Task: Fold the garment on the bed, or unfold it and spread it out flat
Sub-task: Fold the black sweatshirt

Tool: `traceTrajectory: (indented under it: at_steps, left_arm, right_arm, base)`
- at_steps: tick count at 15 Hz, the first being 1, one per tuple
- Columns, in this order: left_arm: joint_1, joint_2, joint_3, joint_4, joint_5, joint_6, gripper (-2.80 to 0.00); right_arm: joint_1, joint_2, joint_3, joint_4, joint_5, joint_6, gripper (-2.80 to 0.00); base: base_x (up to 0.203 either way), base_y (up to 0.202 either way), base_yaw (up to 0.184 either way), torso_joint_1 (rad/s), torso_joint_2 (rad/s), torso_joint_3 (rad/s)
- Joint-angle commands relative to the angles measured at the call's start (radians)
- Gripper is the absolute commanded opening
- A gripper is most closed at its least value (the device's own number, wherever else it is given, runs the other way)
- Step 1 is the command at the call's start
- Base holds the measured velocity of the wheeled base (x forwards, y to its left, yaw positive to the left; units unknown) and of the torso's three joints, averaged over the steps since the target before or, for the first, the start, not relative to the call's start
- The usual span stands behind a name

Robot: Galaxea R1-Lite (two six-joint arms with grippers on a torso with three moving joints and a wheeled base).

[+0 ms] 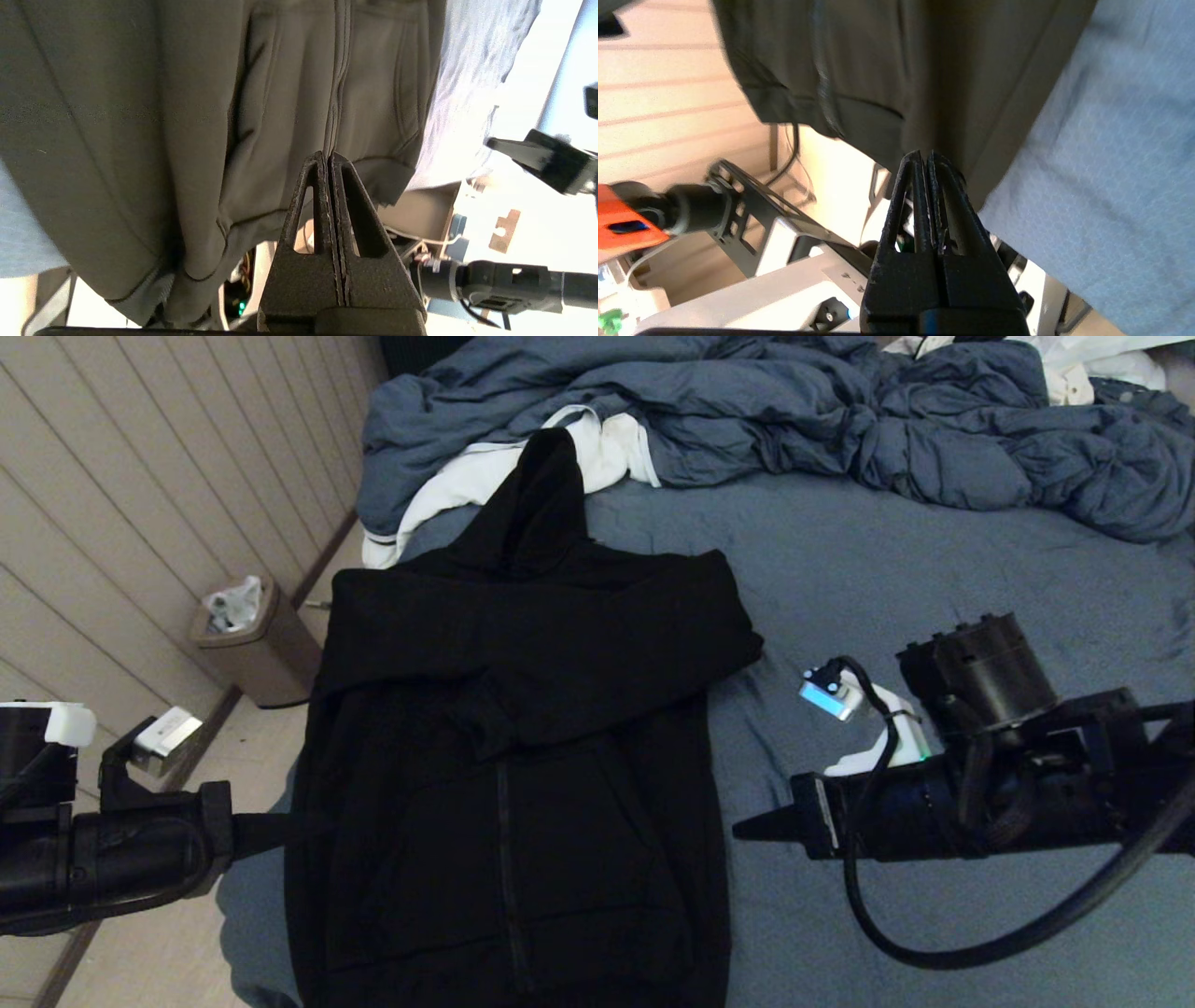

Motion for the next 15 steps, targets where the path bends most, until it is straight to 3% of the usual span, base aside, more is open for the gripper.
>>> traceTrajectory:
  at_steps: [1,6,11,12,13,14,15]
  left_arm:
    - [-0.023,0.021,0.006,-0.002,-0.001,-0.003,-2.8]
    - [-0.043,0.009,0.075,-0.003,0.0,0.071,-2.8]
    - [-0.043,-0.002,0.103,-0.004,0.0,0.077,-2.8]
    - [-0.043,-0.002,0.105,-0.005,0.002,0.077,-2.8]
    - [-0.043,-0.005,0.106,-0.005,0.005,0.076,-2.12]
    - [-0.043,-0.013,0.108,-0.005,0.005,0.077,0.0]
    - [-0.043,-0.016,0.11,-0.005,0.003,0.077,0.0]
  right_arm:
    - [0.002,0.058,0.011,-0.001,0.003,0.0,-2.8]
    - [0.011,0.111,0.049,-0.041,0.0,-0.04,-2.8]
    - [0.019,0.113,0.064,-0.041,-0.004,-0.056,-2.8]
    - [0.025,0.113,0.066,-0.041,-0.006,-0.056,0.0]
    - [0.029,0.108,0.07,-0.042,-0.006,-0.056,0.0]
    - [0.029,0.109,0.07,-0.042,-0.006,-0.057,0.0]
    - [0.029,0.112,0.069,-0.042,-0.005,-0.057,0.0]
  base:
    - [0.0,0.0,0.0,0.0,0.0,0.0]
    - [0.0,0.0,0.0,0.0,0.0,0.0]
    - [0.0,0.0,0.0,0.0,0.0,0.0]
    - [0.0,0.0,0.0,0.0,0.0,0.0]
    - [0.0,0.0,0.0,0.0,0.0,0.0]
    - [0.0,0.0,0.0,0.0,0.0,0.0]
    - [0.0,0.0,0.0,0.0,0.0,0.0]
